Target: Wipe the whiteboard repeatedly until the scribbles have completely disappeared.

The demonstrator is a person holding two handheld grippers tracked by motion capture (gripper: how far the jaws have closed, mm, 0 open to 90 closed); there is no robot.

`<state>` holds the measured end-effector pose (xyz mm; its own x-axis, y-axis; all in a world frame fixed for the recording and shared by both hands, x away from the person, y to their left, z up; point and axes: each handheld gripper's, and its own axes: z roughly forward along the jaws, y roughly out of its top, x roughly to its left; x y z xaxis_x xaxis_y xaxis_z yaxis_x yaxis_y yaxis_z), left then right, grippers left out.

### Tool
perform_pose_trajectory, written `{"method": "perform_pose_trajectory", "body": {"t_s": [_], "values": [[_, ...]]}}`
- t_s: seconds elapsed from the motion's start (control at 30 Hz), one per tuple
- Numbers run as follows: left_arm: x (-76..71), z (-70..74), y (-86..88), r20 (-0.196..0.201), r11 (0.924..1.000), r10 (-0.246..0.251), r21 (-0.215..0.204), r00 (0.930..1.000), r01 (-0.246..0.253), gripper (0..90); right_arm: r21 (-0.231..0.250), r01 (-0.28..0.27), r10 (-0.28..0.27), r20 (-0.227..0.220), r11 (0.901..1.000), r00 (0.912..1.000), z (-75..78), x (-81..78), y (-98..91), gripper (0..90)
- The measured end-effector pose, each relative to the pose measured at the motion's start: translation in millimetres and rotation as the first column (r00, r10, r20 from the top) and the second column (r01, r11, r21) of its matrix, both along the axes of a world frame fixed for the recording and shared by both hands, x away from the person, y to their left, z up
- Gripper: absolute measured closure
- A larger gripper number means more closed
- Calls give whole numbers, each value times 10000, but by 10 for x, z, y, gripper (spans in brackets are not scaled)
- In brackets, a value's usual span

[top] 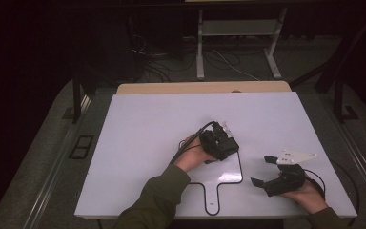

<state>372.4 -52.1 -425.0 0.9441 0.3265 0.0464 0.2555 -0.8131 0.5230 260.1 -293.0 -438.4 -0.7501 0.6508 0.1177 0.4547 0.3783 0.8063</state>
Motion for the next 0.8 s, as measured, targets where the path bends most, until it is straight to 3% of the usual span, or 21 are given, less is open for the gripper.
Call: {"method": "perform_pose_trajectory", "body": {"t_s": [0.13, 0.2, 0.27, 0.4, 0.57, 0.8], "values": [[-150, 0, -24, -13, 9994, -358, 0, 9994, 358, 396, -51, -7, 7, 6, 10000, 10000, 1, 1, 4, 0], [-225, -12, -35, -80, 9991, -363, -209, 9993, 361, 397, -56, -11, 11, 7, 10000, 10000, 1, 1, 4, 0], [-275, 5, -34, -142, 9975, -702, 24, 9974, 702, 397, -51, 0, 1, 7, 10000, 10000, 2, 1, 4, 0], [-391, -3, -60, -233, 9962, -868, -145, 9960, 865, 397, -66, -2, 2, 4, 10000, 10000, 1, 2, 7, 0], [-499, -11, -68, -562, 9949, -969, -341, 9937, 951, 397, -46, 3, -3, 19, 10000, 10000, -1, 1, 12, 0], [-534, -14, -51, -612, 9934, -1083, -446, 9922, 1057, 397, -77, -34, 35, 30, 10000, 10000, -5, 2, 12, 0]]}}
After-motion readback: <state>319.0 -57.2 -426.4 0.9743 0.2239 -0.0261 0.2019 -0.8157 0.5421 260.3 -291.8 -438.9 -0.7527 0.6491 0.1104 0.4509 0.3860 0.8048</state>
